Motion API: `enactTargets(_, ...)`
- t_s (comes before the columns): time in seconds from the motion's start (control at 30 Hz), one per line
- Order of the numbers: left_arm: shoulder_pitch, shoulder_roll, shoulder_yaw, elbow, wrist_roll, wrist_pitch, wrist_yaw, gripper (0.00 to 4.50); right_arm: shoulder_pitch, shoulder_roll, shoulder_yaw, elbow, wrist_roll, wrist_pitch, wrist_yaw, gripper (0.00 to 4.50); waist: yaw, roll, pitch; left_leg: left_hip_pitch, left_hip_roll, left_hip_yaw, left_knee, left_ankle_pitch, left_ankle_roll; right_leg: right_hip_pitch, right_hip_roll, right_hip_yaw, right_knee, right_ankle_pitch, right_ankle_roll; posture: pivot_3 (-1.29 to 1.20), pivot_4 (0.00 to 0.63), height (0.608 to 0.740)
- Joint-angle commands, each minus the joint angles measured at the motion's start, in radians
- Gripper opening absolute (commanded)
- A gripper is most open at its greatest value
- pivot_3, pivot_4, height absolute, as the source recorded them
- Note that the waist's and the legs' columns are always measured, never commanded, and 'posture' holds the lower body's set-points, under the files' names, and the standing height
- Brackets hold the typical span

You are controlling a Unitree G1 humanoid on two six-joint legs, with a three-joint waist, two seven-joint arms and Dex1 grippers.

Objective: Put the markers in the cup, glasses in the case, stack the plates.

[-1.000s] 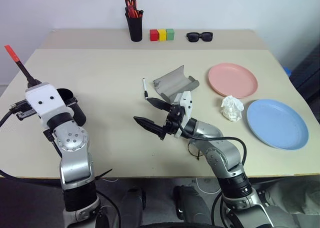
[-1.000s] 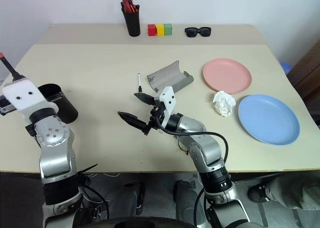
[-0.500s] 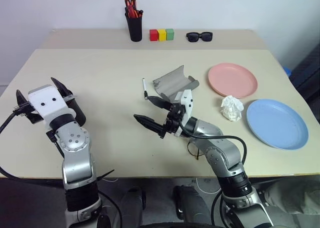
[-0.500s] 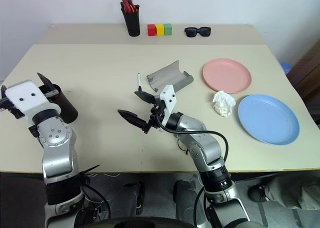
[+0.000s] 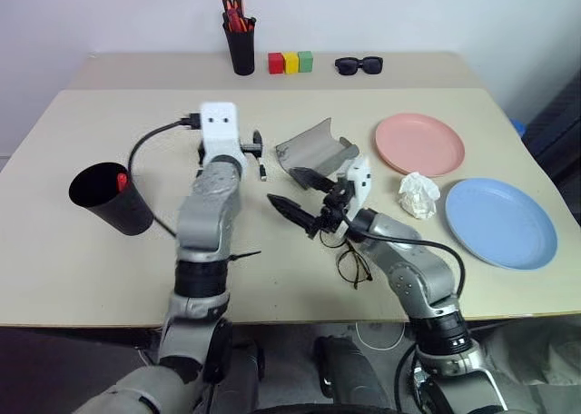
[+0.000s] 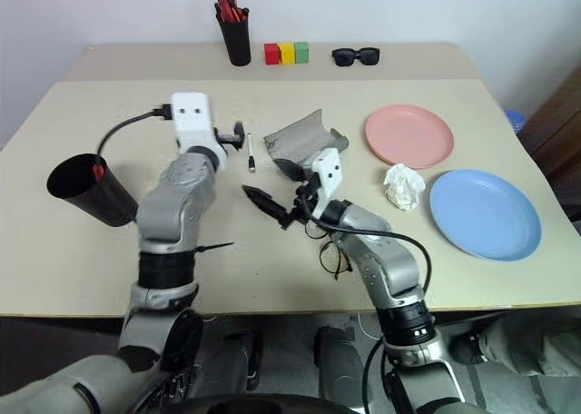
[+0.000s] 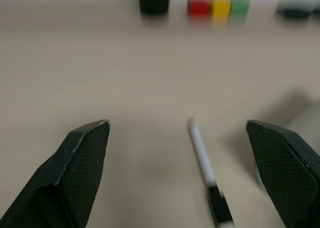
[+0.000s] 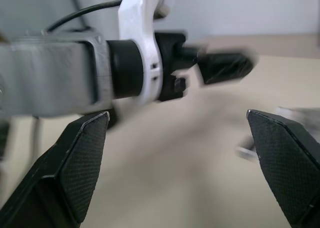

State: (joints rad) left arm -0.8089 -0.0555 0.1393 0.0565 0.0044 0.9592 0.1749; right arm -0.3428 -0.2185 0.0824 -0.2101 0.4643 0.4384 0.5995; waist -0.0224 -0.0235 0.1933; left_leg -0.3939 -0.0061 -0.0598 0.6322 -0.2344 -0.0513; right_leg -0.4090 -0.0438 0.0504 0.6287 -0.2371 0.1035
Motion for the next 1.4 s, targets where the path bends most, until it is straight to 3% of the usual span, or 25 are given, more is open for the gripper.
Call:
enactTargets(0.03,-0.117,-0.003,0.044,0.168,-0.009,0.035,0.047,4.47,0.014,-0.02,-0.031,-0.038,0.001,-0.004,-0.012,4.5,-0.001,0.0,0.0,0.0,0.0,0.0,0.0,0.0,0.0,0.0,0.0,0.0,0.0,0.0,0.0,0.0,0.15,0.74)
enactTargets(0.23,-0.288,0.008,0.158,0.544,-0.078,-0.021,0.077,4.47,0.059,-0.032,-0.047,-0.089,-0.002,0.002,-0.047,4.5,0.004,0.0,0.0,0.0,0.0,0.0,-0.001,0.0,0.0,0.0,-0.001,0.0,0.0,-0.001,0.002,0.0,0.15,0.74)
enactTargets(0.3,-0.324,0.014,0.179,0.636,-0.097,-0.043,0.077,3.91,0.072,-0.031,-0.046,-0.105,-0.001,0.004,-0.057,4.5,0.004,0.0,0.0,-0.001,-0.001,0.0,-0.001,0.0,0.0,0.0,-0.001,0.0,-0.001,-0.001,0.002,0.0,0.15,0.74)
enactTargets(0.4,-0.36,0.026,0.198,0.735,-0.112,-0.067,0.095,2.63,0.086,-0.031,-0.041,-0.122,0.0,0.007,-0.067,4.5,0.005,0.0,0.0,-0.001,-0.001,0.0,-0.001,0.0,0.0,0.0,-0.001,0.0,-0.001,-0.001,0.002,0.0,0.15,0.74)
enactTargets(0.57,-0.382,0.043,0.166,0.799,-0.083,-0.079,0.135,0.02,0.092,-0.03,-0.031,-0.124,-0.006,0.005,-0.072,4.5,0.008,0.0,0.0,-0.001,-0.001,0.0,0.0,0.0,0.0,0.0,-0.002,0.0,0.0,-0.002,0.004,0.0,0.15,0.74)
enactTargets(0.63,-0.374,0.044,0.172,0.787,-0.082,-0.102,0.159,0.02,0.086,-0.031,-0.029,-0.119,-0.007,0.004,-0.072,4.5,0.007,0.0,0.0,0.0,-0.001,0.0,0.0,0.0,0.0,0.0,-0.002,0.0,0.0,-0.002,0.003,0.0,0.15,0.74)
enactTargets(0.73,-0.313,0.047,0.141,0.668,-0.048,-0.302,0.182,0.02,0.074,-0.029,-0.023,-0.112,-0.007,0.004,-0.067,4.5,0.003,0.0,0.0,0.0,-0.001,0.0,-0.001,0.0,0.0,0.0,-0.002,0.0,0.0,-0.001,0.003,0.0,0.15,0.74)
enactTargets(0.83,-0.196,0.068,0.087,0.427,-0.006,-0.545,0.171,0.02,0.061,-0.025,-0.013,-0.12,0.014,0.019,-0.051,4.5,0.001,0.0,0.001,-0.001,0.0,0.001,-0.003,0.0,-0.001,-0.002,-0.002,0.001,0.0,0.0,0.001,0.0,0.15,0.74)
enactTargets(1.0,0.042,0.139,0.082,-0.033,0.044,-0.743,0.16,0.02,0.086,-0.057,0.029,-0.207,0.141,0.094,0.08,4.5,0.004,0.001,0.0,-0.01,0.0,0.001,-0.002,0.001,-0.002,-0.011,-0.002,0.001,0.002,0.001,-0.001,0.0,0.15,0.74)
enactTargets(1.2,0.311,0.212,0.12,-0.385,0.183,-0.73,0.206,0.02,0.057,-0.04,0.087,-0.2,0.168,0.105,0.142,4.5,0.011,0.0,0.0,-0.013,0.0,0.001,0.002,0.001,-0.001,-0.013,-0.003,0.001,0.002,0.001,-0.001,0.0,0.15,0.74)
enactTargets(1.4,0.493,0.187,0.173,-0.543,0.243,-0.653,0.239,0.02,0.009,-0.016,0.104,-0.152,0.189,0.121,0.177,4.5,0.011,0.0,0.0,-0.013,0.001,0.0,0.007,0.001,-0.001,-0.01,-0.001,-0.001,0.002,0.002,-0.002,0.0,0.15,0.74)
